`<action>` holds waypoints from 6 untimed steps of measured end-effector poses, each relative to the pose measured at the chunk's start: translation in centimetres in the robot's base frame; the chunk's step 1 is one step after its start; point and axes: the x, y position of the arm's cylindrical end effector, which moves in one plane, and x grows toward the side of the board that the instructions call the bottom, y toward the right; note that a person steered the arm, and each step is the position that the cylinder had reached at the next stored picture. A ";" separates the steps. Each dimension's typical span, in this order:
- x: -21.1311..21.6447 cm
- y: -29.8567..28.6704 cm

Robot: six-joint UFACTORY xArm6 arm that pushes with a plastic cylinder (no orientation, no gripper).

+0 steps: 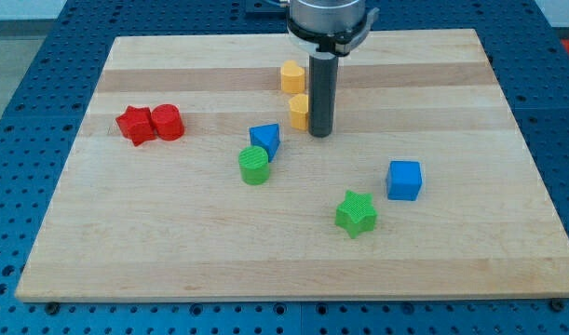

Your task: Slide the yellow hexagon closer to the yellow heart

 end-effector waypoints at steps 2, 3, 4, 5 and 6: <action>4.0 -2.8; 2.1 -3.2; -3.4 -2.8; -3.9 -2.8; -3.7 -3.4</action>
